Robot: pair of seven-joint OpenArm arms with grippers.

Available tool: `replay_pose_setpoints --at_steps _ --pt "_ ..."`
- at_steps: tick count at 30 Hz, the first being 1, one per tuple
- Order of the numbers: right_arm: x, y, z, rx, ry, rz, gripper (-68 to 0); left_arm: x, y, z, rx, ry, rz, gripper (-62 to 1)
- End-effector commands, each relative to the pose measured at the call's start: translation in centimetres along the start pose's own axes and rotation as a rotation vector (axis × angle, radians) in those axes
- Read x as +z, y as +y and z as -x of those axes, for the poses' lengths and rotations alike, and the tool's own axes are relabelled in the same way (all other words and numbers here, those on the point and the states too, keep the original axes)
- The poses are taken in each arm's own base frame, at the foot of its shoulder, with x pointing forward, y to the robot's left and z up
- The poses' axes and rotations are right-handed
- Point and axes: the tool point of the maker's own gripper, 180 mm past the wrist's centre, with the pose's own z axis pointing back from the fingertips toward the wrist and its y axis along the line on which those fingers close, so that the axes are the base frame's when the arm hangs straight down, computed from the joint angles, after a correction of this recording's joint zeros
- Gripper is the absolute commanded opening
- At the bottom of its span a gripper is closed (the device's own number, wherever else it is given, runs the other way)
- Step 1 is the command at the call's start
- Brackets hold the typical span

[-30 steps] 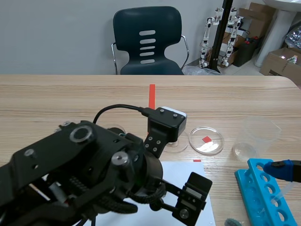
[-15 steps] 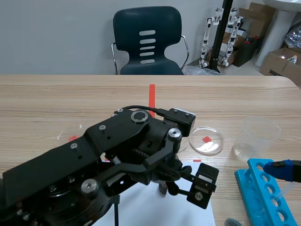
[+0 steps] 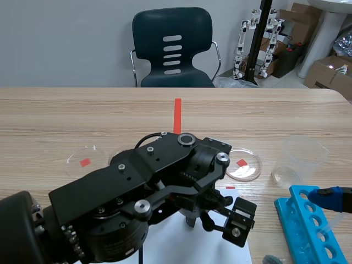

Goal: Pick up the right mineral with the left hand

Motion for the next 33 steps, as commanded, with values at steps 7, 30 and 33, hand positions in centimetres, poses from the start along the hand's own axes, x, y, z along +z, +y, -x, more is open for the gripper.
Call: replay_pose_setpoints --at_steps 7,30,33 --pt "-0.1 -0.2 -0.7 -0.002 -0.029 0.005 -7.1 -0.3 -0.7 -0.7 0.002 -0.015 0.005 1.4" --pt "-0.1 -0.2 -0.7 -0.002 -0.029 0.005 -7.1 -2.1 -0.3 0.5 0.021 0.036 -0.012 0.1" --pt "-0.1 -0.2 -0.7 -0.002 -0.029 0.005 -7.1 -2.1 -0.3 0.5 0.022 0.036 -0.012 -9.6"
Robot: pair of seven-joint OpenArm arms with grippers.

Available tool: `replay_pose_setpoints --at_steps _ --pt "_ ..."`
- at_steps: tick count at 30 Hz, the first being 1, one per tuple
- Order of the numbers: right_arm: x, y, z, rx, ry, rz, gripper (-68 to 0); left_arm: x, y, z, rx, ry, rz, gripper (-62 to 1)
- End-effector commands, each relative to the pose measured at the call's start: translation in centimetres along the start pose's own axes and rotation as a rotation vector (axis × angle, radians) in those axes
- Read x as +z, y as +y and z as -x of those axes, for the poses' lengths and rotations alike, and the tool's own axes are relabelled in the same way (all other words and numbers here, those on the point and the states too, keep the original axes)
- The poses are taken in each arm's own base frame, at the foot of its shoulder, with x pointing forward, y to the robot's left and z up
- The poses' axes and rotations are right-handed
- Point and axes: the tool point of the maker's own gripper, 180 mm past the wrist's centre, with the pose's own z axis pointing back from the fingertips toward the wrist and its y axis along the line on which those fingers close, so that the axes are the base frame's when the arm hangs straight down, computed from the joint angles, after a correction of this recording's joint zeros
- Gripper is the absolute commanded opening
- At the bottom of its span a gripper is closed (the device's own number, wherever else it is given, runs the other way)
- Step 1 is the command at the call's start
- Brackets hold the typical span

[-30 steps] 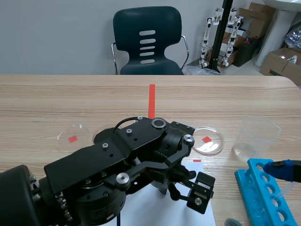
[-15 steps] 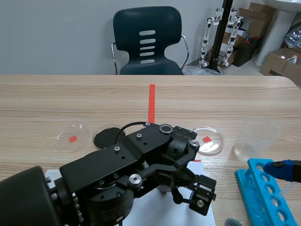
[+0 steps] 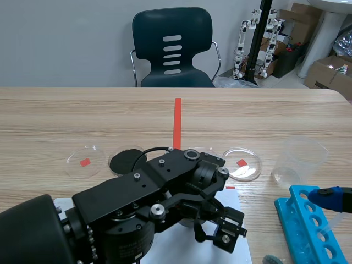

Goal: Pick up the right mineral with the left hand

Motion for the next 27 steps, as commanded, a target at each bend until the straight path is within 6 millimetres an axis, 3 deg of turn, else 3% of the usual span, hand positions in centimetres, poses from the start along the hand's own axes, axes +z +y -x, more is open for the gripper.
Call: replay_pose_setpoints --at_steps 1,15,27 --pt "-0.09 -0.18 -0.70 -0.002 -0.029 0.005 -7.1 0.52 -0.61 -1.03 0.008 -0.025 0.014 -12.1" --pt "-0.09 -0.18 -0.70 -0.002 -0.029 0.005 -7.1 0.55 -0.55 -1.15 0.007 -0.028 0.012 -29.9" --pt "-0.09 -0.18 -0.70 -0.002 -0.029 0.005 -7.1 0.60 -0.62 -1.32 0.009 -0.034 0.014 -39.8"
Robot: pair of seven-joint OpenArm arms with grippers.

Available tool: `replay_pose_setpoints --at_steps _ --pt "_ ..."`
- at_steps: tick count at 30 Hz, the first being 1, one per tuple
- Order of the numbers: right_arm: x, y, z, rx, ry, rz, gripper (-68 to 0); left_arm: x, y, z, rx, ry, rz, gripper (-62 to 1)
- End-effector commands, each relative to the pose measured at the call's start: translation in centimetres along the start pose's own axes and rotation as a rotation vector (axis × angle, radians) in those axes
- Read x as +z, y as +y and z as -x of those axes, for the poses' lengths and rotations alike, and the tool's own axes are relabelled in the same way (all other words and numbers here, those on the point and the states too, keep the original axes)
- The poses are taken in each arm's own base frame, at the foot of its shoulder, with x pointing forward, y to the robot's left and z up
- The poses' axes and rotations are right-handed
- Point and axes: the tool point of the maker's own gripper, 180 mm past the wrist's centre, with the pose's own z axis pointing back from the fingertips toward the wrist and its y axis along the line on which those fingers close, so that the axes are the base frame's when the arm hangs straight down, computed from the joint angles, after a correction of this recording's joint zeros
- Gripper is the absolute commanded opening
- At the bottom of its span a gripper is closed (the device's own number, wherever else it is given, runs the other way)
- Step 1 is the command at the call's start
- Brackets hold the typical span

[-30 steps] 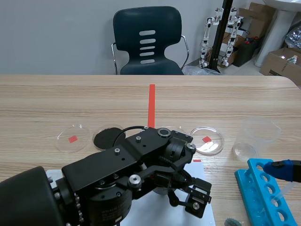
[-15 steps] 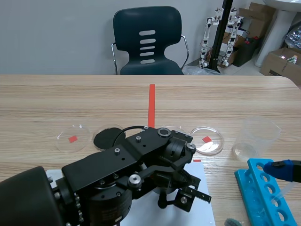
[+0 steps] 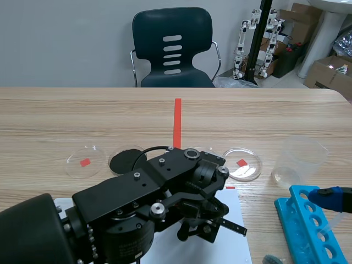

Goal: Pick up the right mineral with the left hand

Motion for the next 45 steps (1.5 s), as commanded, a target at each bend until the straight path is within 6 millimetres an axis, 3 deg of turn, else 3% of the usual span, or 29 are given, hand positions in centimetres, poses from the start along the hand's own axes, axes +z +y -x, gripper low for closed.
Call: replay_pose_setpoints --at_steps 1,8,15,21,29,36,45 --pt "-0.1 -0.2 -0.7 -0.002 -0.029 0.005 -7.1 0.6 -0.7 -1.2 0.009 -0.029 0.016 -41.0" --pt "-0.1 -0.2 -0.7 -0.002 -0.029 0.005 -7.1 0.6 -0.8 -1.2 0.008 -0.030 0.018 -48.0" --pt "-0.1 -0.2 -0.7 -0.002 -0.029 0.005 -7.1 0.6 -0.6 -1.1 0.006 -0.028 0.012 -47.9" --pt "-0.1 -0.2 -0.7 -0.002 -0.029 0.005 -7.1 1.2 1.2 -1.1 0.013 -0.057 -0.005 -47.9" --pt "-0.1 -0.2 -0.7 -0.002 -0.029 0.005 -7.1 4.9 5.2 -1.6 0.084 -0.251 -0.005 -47.9" --pt "-0.1 -0.2 -0.7 -0.002 -0.029 0.005 -7.1 8.9 10.0 -1.1 0.137 -0.459 -0.067 -47.9" --pt "-0.1 -0.2 -0.7 -0.002 -0.029 0.005 -7.1 13.1 13.6 0.3 0.035 -0.625 -0.066 -47.9"
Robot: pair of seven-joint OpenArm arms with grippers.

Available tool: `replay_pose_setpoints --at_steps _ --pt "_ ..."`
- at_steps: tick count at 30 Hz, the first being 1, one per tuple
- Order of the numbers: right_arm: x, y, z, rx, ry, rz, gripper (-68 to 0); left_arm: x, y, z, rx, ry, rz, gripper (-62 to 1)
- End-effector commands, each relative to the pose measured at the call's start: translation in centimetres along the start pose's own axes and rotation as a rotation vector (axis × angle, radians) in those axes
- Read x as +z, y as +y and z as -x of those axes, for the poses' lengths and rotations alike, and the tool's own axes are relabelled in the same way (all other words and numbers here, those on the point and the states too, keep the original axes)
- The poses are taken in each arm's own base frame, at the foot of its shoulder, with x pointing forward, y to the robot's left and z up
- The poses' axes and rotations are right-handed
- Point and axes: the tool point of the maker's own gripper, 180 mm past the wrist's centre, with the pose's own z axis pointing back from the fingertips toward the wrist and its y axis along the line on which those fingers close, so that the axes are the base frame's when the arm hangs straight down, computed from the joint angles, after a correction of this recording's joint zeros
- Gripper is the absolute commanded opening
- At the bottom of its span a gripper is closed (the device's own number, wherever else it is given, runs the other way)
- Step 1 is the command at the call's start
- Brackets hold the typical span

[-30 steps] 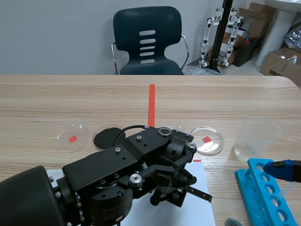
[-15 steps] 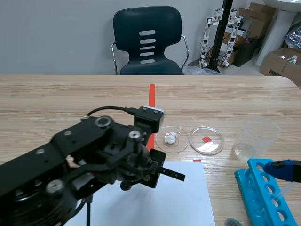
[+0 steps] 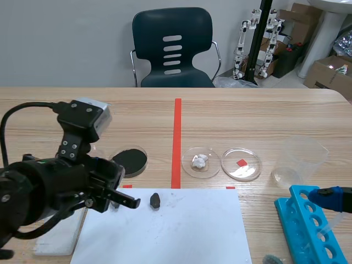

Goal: Pick up the right mineral with the left hand

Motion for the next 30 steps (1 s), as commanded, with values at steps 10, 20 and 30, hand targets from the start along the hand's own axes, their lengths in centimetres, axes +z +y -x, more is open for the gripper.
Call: replay_pose_setpoints --at_steps 10,20,30 --pt "-0.1 -0.2 -0.7 -0.002 -0.029 0.005 -7.1 5.8 -0.1 -1.4 -0.044 -0.218 0.098 -47.9" --pt "-0.1 -0.2 -0.7 -0.002 -0.029 0.005 -7.1 9.8 -5.2 -1.1 -0.103 -0.302 0.319 -47.9" --pt "-0.1 -0.2 -0.7 -0.002 -0.029 0.005 -7.1 10.0 -5.4 -0.9 -0.118 -0.302 0.325 -47.9"
